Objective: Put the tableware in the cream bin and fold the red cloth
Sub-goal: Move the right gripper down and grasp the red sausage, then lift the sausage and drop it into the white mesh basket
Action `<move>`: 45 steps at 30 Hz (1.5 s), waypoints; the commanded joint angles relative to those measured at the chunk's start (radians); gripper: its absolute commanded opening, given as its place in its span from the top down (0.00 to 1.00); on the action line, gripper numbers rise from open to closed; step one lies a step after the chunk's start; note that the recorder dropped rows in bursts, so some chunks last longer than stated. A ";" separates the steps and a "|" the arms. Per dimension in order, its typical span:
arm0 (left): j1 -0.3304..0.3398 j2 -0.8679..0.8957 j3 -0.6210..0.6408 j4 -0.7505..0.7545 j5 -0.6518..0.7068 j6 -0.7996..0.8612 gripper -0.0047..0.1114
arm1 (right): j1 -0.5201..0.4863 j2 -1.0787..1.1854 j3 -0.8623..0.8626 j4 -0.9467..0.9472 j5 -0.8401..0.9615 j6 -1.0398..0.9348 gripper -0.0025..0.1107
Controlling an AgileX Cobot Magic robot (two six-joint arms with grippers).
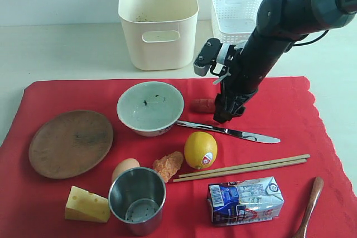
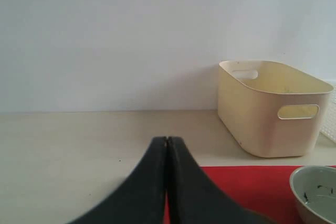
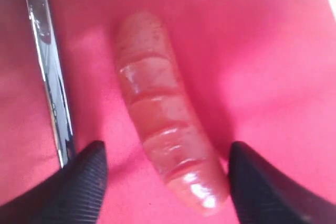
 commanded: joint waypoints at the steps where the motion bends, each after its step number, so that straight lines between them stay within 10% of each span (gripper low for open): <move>1: -0.005 -0.006 0.003 -0.004 0.004 0.002 0.94 | 0.001 -0.002 -0.006 0.000 -0.022 -0.008 0.57; 14: -0.005 -0.006 0.003 -0.004 0.004 0.002 0.94 | 0.001 -0.051 -0.006 0.000 0.001 0.009 0.98; 45: -0.005 -0.006 0.003 -0.004 0.004 0.002 0.94 | -0.116 -0.192 -0.028 0.053 -0.702 0.489 0.98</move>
